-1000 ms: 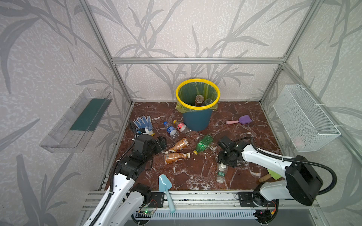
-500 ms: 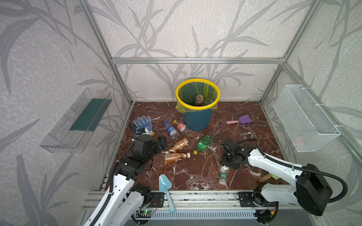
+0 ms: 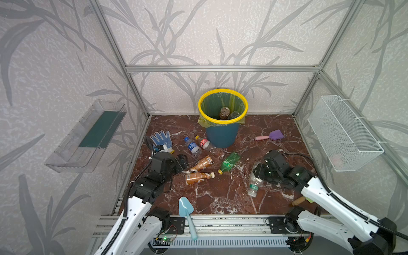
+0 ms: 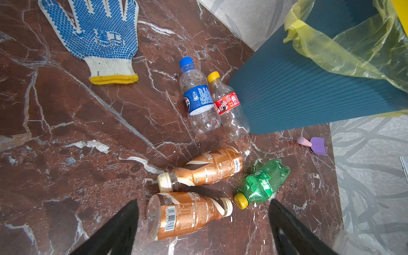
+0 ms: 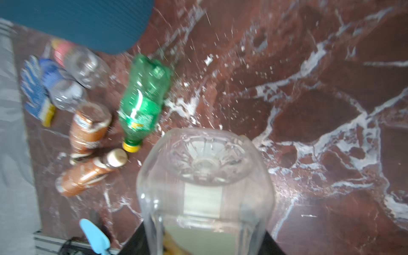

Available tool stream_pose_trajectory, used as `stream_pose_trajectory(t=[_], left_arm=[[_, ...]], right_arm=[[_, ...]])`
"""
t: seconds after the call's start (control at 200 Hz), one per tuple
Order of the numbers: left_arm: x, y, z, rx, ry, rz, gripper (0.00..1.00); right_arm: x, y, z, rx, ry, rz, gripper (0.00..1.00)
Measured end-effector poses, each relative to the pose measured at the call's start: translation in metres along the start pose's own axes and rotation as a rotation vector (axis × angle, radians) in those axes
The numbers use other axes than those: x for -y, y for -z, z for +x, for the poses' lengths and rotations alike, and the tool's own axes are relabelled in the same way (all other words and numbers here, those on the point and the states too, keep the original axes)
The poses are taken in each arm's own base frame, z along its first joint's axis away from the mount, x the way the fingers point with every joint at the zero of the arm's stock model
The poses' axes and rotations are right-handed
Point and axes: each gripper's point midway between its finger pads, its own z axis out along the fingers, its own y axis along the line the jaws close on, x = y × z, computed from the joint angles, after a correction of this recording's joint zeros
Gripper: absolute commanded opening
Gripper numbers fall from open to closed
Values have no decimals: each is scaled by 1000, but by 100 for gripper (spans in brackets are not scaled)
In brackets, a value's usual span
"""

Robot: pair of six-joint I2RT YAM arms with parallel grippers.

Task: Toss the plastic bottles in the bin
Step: 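Swing the clear square bottle over the bin and open the right gripper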

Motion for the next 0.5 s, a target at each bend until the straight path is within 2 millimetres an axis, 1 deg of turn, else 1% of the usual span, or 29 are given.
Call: stream_pose_trajectory(t=[0.065, 0.11, 0.165, 0.18, 0.2, 0.22, 0.23, 0.235, 0.245, 0.26, 0.275, 0.285, 0.29, 0.3, 0.32, 0.33, 0.35, 0.365, 0.385, 0.4, 0.415, 0.425, 0.46, 0.49, 0.5], left_arm=[[0, 0, 0, 1, 2, 2, 91], [1, 1, 0, -1, 3, 4, 91], [1, 1, 1, -3, 7, 7, 91], [1, 1, 1, -3, 9, 8, 91], [1, 1, 1, -3, 11, 8, 91], [1, 1, 1, -4, 11, 9, 91], [2, 1, 1, -5, 12, 10, 91], [2, 1, 1, -5, 14, 10, 91], [2, 1, 1, -6, 14, 10, 91], [2, 1, 1, -6, 16, 11, 91], [2, 1, 1, -7, 17, 12, 91], [2, 1, 1, -8, 18, 13, 91], [2, 1, 1, -9, 18, 13, 91], [2, 1, 1, -9, 18, 13, 91], [2, 1, 1, -9, 19, 14, 91], [3, 1, 1, -9, 19, 14, 91], [3, 1, 1, -10, 20, 16, 91], [3, 2, 1, -10, 21, 17, 91], [4, 2, 1, -9, 21, 18, 91], [4, 2, 0, -8, 22, 19, 91], [4, 3, 0, -8, 23, 20, 91], [5, 3, 0, -6, 24, 21, 91], [5, 5, -1, -2, 26, 25, 91], [5, 6, -1, 1, 29, 28, 91], [5, 7, -1, 2, 29, 29, 91]], right_arm=[[-28, 21, -29, 59, 2, -57, 48], [-54, 39, -55, 111, 8, -109, 49], [-93, 63, -91, 171, 28, -177, 51], [-108, 73, -105, 199, 31, -202, 52], [-123, 81, -119, 223, 42, -226, 53], [-141, 93, -137, 260, 46, -258, 56], [-149, 98, -145, 275, 49, -270, 58], [-156, 103, -152, 291, 54, -286, 59], [-165, 109, -161, 311, 56, -303, 63], [-177, 114, -173, 334, 58, -320, 67], [-192, 126, -189, 373, 68, -350, 70], [-198, 130, -195, 385, 69, -360, 72], [-204, 130, -201, 395, 72, -366, 72], [-210, 132, -207, 407, 75, -374, 74], [-224, 144, -224, 449, 78, -402, 76], [-231, 144, -233, 461, 79, -411, 77], [-241, 154, -245, 494, 83, -433, 78], [-249, 149, -256, 504, 84, -439, 79], [-256, 155, -268, 530, 81, -455, 80], [-261, 151, -278, 540, 77, -465, 85], [-265, 154, -286, 558, 73, -479, 87], [-268, 152, -291, 560, 66, -489, 87], [-270, 146, -307, 581, 56, -507, 89], [-264, 131, -317, 575, 46, -486, 90], [-262, 126, -317, 566, 45, -477, 91]])
